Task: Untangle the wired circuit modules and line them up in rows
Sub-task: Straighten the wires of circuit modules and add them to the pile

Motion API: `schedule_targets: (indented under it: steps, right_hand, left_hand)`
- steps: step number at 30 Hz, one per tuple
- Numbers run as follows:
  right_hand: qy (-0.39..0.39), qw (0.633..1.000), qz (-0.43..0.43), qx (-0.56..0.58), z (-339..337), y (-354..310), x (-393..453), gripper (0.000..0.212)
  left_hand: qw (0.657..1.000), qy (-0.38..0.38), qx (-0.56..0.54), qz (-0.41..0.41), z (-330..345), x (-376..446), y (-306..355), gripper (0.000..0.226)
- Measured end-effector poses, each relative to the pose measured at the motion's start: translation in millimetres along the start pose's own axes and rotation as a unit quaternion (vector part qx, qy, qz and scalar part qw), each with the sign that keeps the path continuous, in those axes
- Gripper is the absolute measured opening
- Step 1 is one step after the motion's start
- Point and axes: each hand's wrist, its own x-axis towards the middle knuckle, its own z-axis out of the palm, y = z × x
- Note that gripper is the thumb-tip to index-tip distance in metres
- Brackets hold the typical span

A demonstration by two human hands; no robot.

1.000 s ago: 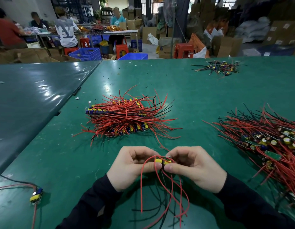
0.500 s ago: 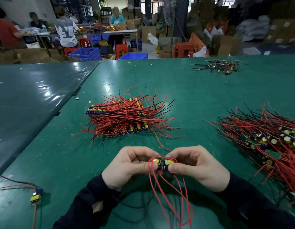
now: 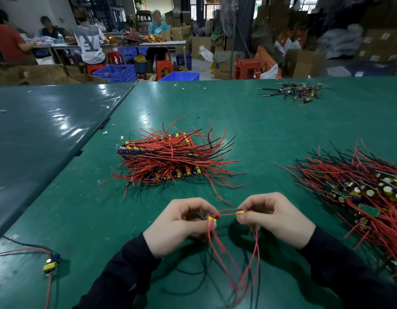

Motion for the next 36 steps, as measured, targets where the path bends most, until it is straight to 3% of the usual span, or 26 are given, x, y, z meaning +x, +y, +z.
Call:
schedule_targets:
  steps: [3, 5, 10, 13, 17, 19, 21, 23, 26, 28, 36]
  right_hand:
    - [0.128, 0.986, -0.005, -0.104, -11.1, 8.4, 4.1, 0.012]
    - [0.173, 0.961, -0.002, -0.216, -19.4, 12.5, 5.9, 0.015]
    - [0.142, 0.929, -0.010, -0.343, -21.0, 12.4, 2.0, 0.013]
    - [0.133, 0.928, -0.021, -0.347, -21.8, 14.5, 1.7, 0.032]
    - [0.140, 0.940, -0.045, -0.309, -21.1, 14.3, 2.4, 0.036]
    - [0.192, 0.943, -0.094, -0.255, -18.3, 11.4, 2.6, 0.033]
    - [0.231, 0.945, -0.152, -0.171, -14.4, 4.3, 1.1, 0.025]
    - [0.185, 0.968, -0.164, -0.035, -5.6, -5.3, -3.5, 0.021]
    - [0.033, 0.987, -0.127, 0.091, 15.5, -13.4, -11.3, 0.004]
    - [-0.049, 0.987, -0.083, 0.131, 26.7, -12.8, -14.7, 0.014]
    - [-0.157, 0.962, -0.015, 0.222, 32.5, -8.1, -15.3, 0.014]
  left_hand:
    - [1.000, 0.015, -0.006, -0.002, -2.7, -1.2, 2.4, 0.019]
    - [0.999, 0.032, -0.020, 0.002, -4.0, -1.7, 4.1, 0.021]
    - [0.988, 0.111, -0.103, 0.021, -8.1, 0.7, 6.6, 0.017]
    - [0.972, 0.153, -0.176, 0.034, -16.7, -0.5, 11.0, 0.020]
    - [0.913, 0.160, -0.370, 0.063, -33.3, -7.4, 15.5, 0.031]
    - [0.918, 0.144, -0.363, 0.071, -34.1, -9.0, 17.5, 0.047]
    - [0.948, 0.123, -0.286, 0.068, -25.9, -6.6, 15.8, 0.048]
    - [0.970, 0.105, -0.210, 0.058, -10.4, -3.8, 12.4, 0.029]
    - [0.983, 0.079, -0.148, 0.076, 9.3, -2.6, 6.8, 0.025]
    - [0.987, 0.060, -0.105, 0.104, 14.2, -3.5, 5.8, 0.026]
    - [0.990, 0.035, -0.037, 0.135, 17.9, -3.8, 5.4, 0.022]
